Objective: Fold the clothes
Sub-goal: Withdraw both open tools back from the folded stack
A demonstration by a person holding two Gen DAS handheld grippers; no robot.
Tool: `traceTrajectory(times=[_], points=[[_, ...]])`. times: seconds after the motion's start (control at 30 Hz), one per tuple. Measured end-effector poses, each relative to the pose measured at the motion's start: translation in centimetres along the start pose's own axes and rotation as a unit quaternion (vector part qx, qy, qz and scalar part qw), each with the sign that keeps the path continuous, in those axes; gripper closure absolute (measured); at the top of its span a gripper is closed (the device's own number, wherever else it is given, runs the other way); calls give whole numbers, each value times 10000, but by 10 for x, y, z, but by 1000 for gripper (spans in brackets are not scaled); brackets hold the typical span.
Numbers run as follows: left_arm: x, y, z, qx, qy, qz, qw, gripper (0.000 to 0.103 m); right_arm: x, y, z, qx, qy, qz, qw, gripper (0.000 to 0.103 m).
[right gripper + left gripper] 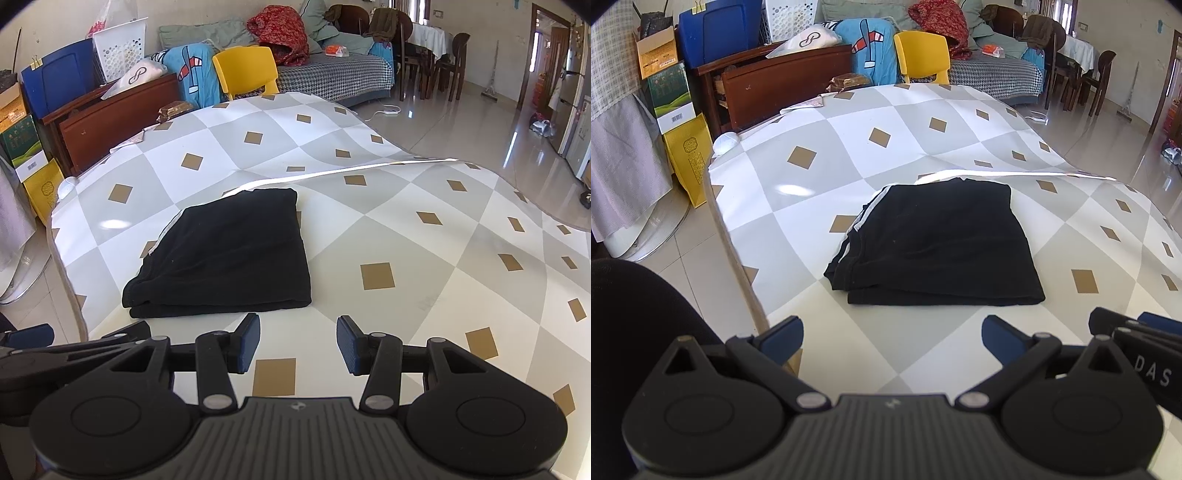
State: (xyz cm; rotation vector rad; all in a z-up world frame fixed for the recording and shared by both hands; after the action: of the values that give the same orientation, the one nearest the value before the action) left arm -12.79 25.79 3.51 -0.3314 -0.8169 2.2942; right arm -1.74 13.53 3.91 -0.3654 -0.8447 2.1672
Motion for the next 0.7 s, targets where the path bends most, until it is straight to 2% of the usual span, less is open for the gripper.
traceTrajectory(times=[0.23,0.7], points=[[-9,2,6,-48,-46,-215,9997,0,-9,2,4,-21,-5,-76,10000,58],[-27,9,6,80,116,-343,9993,0,-29,15,6,56,112,-215,9997,58]])
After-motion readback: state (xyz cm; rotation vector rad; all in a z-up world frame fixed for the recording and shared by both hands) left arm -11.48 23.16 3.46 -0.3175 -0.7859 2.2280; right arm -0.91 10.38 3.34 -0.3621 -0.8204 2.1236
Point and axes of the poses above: each gripper's, at about its wrist camera, not at the fingertips, and z roughly against the way its jaws point, x to its left, y to its underside, the point moved 5 cm from there along -z, roughly the way its jaws point
